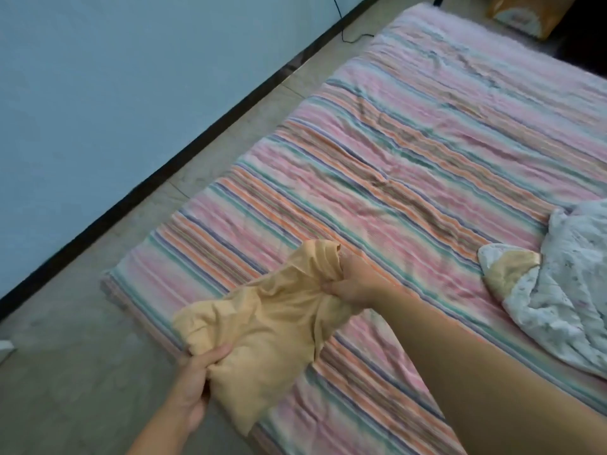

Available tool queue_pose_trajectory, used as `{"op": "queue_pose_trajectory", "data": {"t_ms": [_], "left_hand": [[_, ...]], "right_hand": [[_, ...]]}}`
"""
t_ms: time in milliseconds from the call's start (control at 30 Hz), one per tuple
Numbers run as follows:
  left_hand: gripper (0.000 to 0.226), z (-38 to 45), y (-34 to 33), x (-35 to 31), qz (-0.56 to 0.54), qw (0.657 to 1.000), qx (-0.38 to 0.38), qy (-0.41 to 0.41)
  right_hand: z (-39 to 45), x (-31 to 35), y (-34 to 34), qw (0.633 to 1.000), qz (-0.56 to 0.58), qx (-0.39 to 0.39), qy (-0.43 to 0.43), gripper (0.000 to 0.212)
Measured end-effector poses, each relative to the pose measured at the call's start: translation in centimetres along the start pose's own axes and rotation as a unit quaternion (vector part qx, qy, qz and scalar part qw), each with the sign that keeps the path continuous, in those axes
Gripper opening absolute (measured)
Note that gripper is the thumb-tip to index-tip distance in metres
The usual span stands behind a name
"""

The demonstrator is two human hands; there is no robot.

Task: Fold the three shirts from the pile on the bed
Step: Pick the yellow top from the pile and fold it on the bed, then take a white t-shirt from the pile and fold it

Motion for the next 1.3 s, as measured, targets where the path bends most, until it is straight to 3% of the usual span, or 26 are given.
{"op": "queue_pose_trajectory", "data": {"t_ms": [100,233,333,400,467,533,567,633,667,733,800,867,1000,1100,1233,1300], "left_hand": [[0.036,2.3,0.2,-4.9,-0.035,0.999,0.010,-0.032],[0.041,5.1,0.1,-7.0,-0.049,0.998,0.032,-0.026],[0.021,7.4,0.3,-5.9,0.003,1.000,-0.007,-0.009],[0.028,9.6,1.8,-5.6,0.044,0.995,-0.086,-0.030],[0.044,10.1,3.8,-6.5,0.165,0.958,-0.219,-0.088],[0.058,8.5,3.4,-8.2,0.346,0.866,-0.301,-0.201],[0.066,7.1,1.6,-8.9,0.406,0.824,-0.280,-0.278],[0.077,5.2,-3.4,-8.3,0.532,0.734,-0.144,-0.397],[0.079,4.9,-5.8,-6.8,0.606,0.677,-0.062,-0.413],[0.080,5.7,-7.8,-3.1,0.724,0.601,0.064,-0.333],[0.081,6.6,-8.1,-1.5,0.767,0.581,0.101,-0.253],[0.075,6.4,-8.7,-1.9,0.773,0.579,0.086,-0.243],[0.065,3.7,-10.2,-3.0,0.799,0.523,0.061,-0.291],[0.056,-0.1,-12.1,-1.9,0.804,0.479,0.102,-0.337],[0.048,-5.6,-15.8,0.4,0.764,0.538,0.152,-0.322],[0.049,-9.1,-18.3,2.4,0.755,0.534,0.180,-0.334]], "right_hand": [[2.8,5.7,0.8,0.998,0.026,-0.045,0.045,0.033],[6.3,9.6,1.6,0.991,0.072,-0.104,0.040,0.027],[8.4,10.0,1.7,0.989,0.006,-0.142,0.036,0.033],[9.1,9.0,1.5,0.985,-0.020,-0.172,0.013,0.050],[9.1,7.4,0.8,0.984,-0.030,-0.175,-0.007,0.053],[8.2,5.6,-0.7,0.990,-0.049,-0.134,-0.010,0.050],[7.4,4.6,-1.5,0.992,-0.067,-0.111,-0.009,0.050],[5.4,2.5,-3.3,0.991,-0.111,-0.069,-0.004,0.053],[4.4,1.4,-4.2,0.990,-0.133,-0.049,0.001,0.057],[2.5,-0.3,-6.1,0.985,-0.169,0.002,0.014,0.065],[0.9,-1.4,-7.5,0.982,-0.179,0.047,0.025,0.067],[-0.7,-2.5,-7.5,0.981,-0.185,0.061,0.024,0.058],[-4.8,-6.1,-4.6,0.986,-0.158,0.042,-0.016,0.049],[-8.3,-9.8,-1.8,0.985,-0.165,0.020,-0.033,0.049],[-14.0,-15.9,2.5,0.982,-0.171,-0.025,-0.070,0.042],[-17.6,-19.7,4.6,0.982,-0.156,-0.045,-0.098,0.041]]}}
Point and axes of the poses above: each hand's wrist, its own z-axis towards the middle knuckle, its own y-axis out of the back of the hand, x = y × z, the point moved 7 cm from there along z, towards the middle knuckle, and after that the axes turned 10 degrees about -x, right-handed, at the moved point
